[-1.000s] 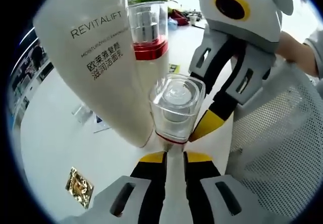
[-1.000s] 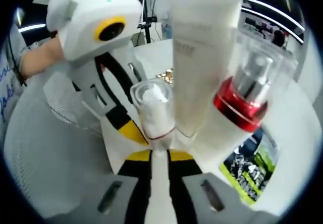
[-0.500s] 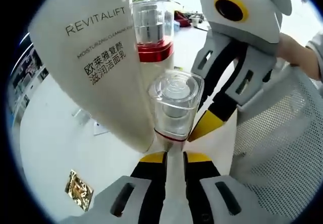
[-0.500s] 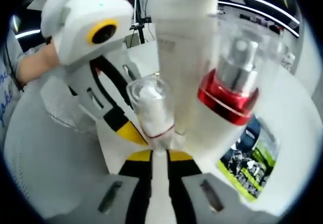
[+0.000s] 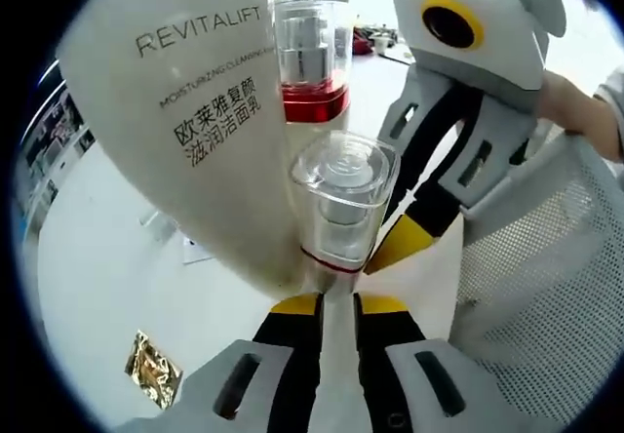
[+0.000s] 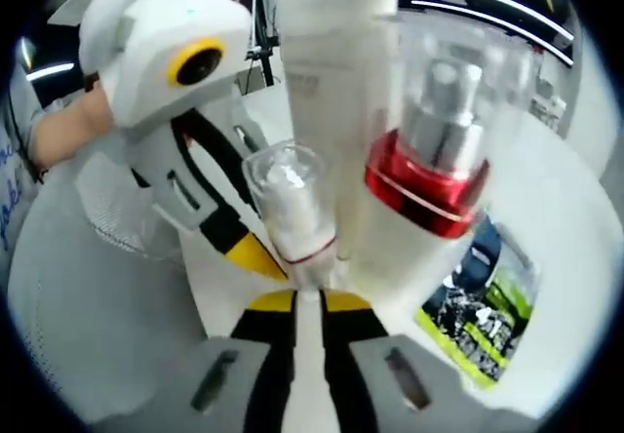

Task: Arrange the skincare products in the storage area until every visible bottle or jar stands upright without overlapping.

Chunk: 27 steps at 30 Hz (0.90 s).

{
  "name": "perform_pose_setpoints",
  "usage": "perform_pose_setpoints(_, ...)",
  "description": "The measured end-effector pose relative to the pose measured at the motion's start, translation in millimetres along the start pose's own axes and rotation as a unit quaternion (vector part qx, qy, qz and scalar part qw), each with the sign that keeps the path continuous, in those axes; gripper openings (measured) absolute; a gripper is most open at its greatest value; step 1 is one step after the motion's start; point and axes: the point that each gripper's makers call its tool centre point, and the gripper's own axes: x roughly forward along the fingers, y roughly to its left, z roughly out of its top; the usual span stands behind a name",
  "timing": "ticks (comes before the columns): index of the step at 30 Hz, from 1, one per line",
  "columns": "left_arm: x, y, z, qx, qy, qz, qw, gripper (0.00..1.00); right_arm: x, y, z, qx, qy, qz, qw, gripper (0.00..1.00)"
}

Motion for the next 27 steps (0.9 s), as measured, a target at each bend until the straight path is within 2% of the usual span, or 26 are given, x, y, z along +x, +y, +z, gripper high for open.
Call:
perform_pose_setpoints(19, 0.9, 2.8, -2.0, -0.002, 0.004, 0.003, 1.0000, 0.09, -0.2, -0.7, 0.3, 0.002, -0.002, -0.001, 1.0000, 0.08)
perform_pose_setpoints(27, 1.7, -2.5, -4.2, 0.004, 0.009, -0.003, 0.9999, 0.09, -0.9, 2.2, 1.4, -0.008, -0.001, -0.001, 1.0000, 0.08)
